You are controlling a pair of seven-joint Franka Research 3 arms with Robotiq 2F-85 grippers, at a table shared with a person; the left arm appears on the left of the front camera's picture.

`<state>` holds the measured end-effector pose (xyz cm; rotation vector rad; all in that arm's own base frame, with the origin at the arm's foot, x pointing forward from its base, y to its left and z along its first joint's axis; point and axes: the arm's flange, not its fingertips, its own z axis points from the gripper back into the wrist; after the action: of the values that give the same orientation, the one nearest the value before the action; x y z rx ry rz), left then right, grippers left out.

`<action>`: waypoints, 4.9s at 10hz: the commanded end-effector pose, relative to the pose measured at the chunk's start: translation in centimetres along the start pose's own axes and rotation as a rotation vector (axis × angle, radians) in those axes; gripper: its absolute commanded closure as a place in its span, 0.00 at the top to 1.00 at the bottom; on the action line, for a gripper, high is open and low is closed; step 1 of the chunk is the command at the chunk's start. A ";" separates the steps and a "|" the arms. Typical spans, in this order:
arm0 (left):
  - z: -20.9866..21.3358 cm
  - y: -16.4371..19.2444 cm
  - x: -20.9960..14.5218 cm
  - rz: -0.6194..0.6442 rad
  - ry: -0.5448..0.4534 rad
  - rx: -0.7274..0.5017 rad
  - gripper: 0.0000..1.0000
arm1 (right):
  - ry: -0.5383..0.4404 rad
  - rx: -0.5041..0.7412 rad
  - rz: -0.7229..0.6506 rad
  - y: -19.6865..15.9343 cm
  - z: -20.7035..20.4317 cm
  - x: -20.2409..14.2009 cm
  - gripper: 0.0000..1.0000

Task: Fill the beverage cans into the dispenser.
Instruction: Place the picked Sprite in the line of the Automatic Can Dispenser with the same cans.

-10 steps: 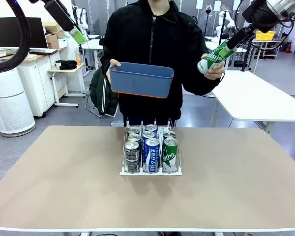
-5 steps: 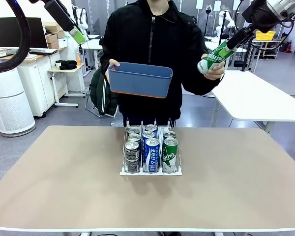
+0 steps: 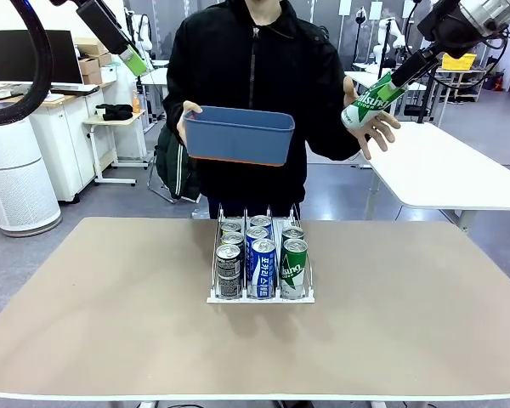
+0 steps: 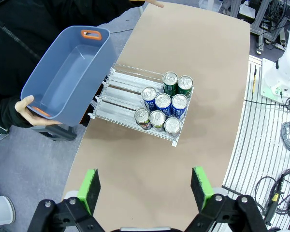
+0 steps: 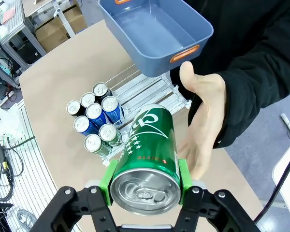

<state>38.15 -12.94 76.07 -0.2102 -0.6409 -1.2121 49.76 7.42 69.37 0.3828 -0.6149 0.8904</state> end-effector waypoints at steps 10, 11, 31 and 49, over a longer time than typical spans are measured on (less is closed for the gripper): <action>0.1 0.1 -0.1 0.002 -0.001 -0.001 1.00 | -0.003 -0.003 0.010 0.1 0.2 0.1 0.00; 0.1 0.1 -0.1 0.002 -0.001 -0.001 1.00 | 0.000 0.000 0.000 0.0 0.0 0.0 0.59; 0.1 0.1 -0.1 0.002 -0.001 -0.001 1.00 | 0.445 -0.039 -0.166 10.7 -9.6 -10.7 0.59; 0.1 0.1 -0.1 0.002 -0.001 -0.001 1.00 | 0.406 -0.016 0.198 20.6 -19.5 -12.8 0.04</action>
<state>38.18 -12.91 76.08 -0.2091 -0.6408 -1.2108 32.90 21.49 47.18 0.1117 -0.2673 1.1218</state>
